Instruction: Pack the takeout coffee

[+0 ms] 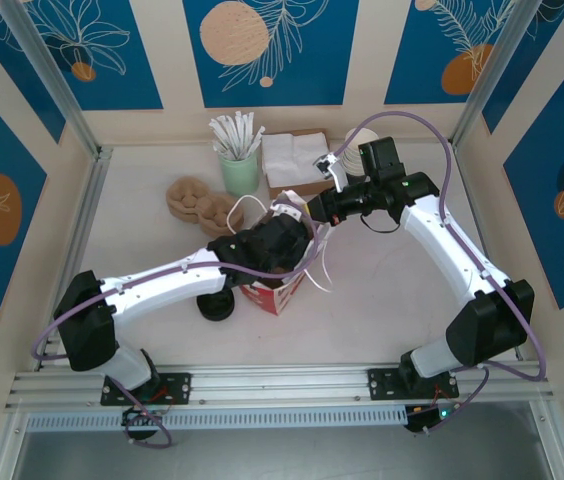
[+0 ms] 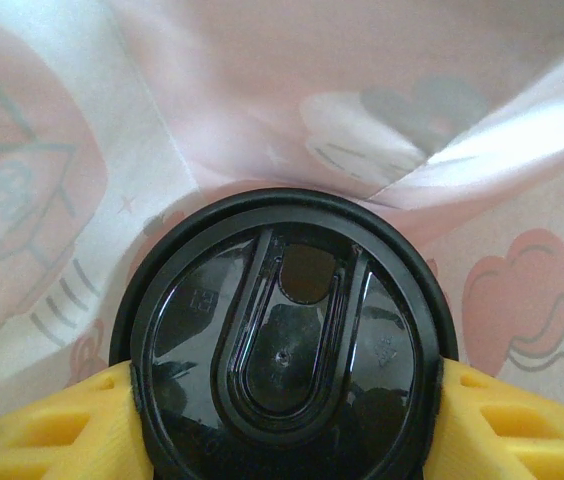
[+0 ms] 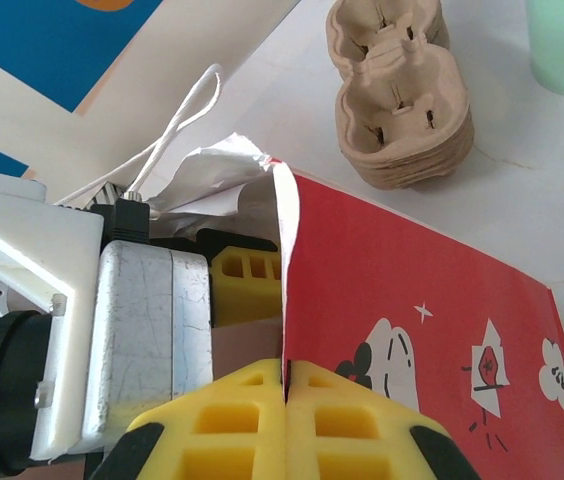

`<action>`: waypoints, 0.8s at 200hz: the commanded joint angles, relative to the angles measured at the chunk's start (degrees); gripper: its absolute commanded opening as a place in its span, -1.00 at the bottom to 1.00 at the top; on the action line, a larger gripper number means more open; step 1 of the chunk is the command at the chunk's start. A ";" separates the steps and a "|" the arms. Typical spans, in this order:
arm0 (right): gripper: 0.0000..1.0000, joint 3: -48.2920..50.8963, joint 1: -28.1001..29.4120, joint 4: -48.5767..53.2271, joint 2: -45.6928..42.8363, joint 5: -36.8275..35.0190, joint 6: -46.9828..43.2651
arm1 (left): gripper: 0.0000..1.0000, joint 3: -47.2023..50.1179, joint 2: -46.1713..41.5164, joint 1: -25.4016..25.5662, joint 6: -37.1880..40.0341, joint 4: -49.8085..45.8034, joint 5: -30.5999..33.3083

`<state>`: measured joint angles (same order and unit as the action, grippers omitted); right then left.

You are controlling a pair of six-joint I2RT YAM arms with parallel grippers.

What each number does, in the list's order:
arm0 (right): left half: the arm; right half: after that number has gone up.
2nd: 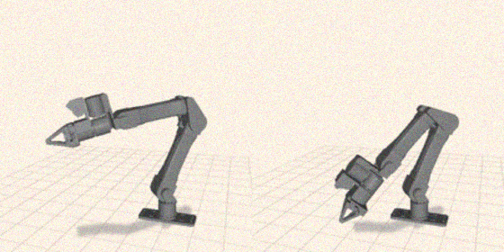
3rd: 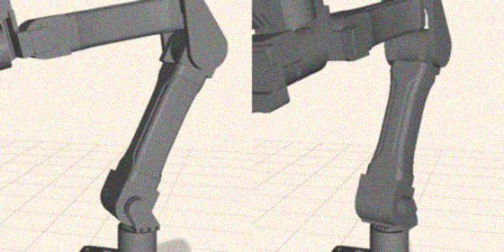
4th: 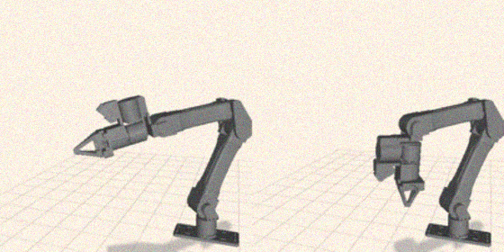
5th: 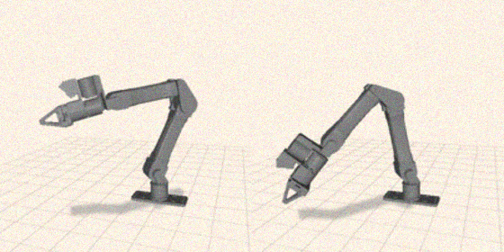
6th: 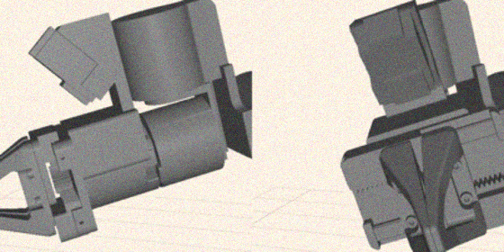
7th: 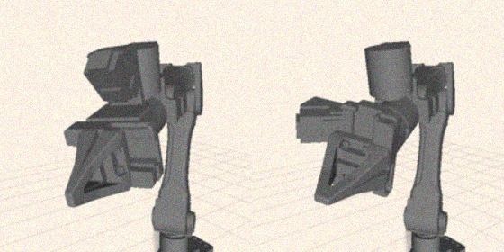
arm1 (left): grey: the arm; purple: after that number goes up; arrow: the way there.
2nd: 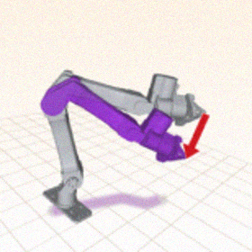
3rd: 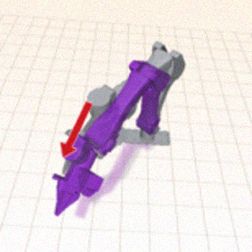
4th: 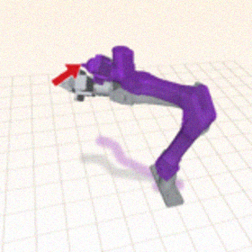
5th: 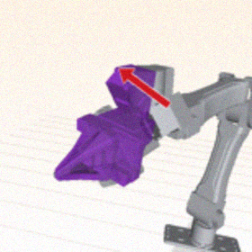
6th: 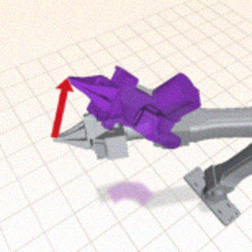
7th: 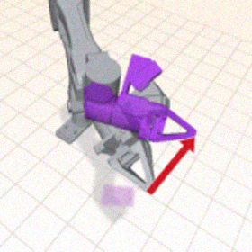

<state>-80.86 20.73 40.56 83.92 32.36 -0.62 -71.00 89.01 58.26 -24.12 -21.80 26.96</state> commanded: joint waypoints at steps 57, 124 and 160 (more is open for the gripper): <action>-0.95 0.15 1.89 -3.48 -0.88 3.21 0.62 | 0.17 0.01 2.82 -1.46 -0.31 -2.63 -4.24; -0.95 1.16 2.07 -4.95 -0.88 3.93 1.58 | 0.18 -2.16 5.83 -3.39 -0.54 -4.15 -7.69; -0.95 1.72 2.26 -5.99 -1.03 4.09 2.15 | 0.17 -2.81 6.82 -4.29 -0.80 -4.99 -8.72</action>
<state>-79.31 21.10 36.51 83.90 29.28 0.60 -72.23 93.19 55.11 -25.15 -24.64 21.37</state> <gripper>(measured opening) 0.062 0.590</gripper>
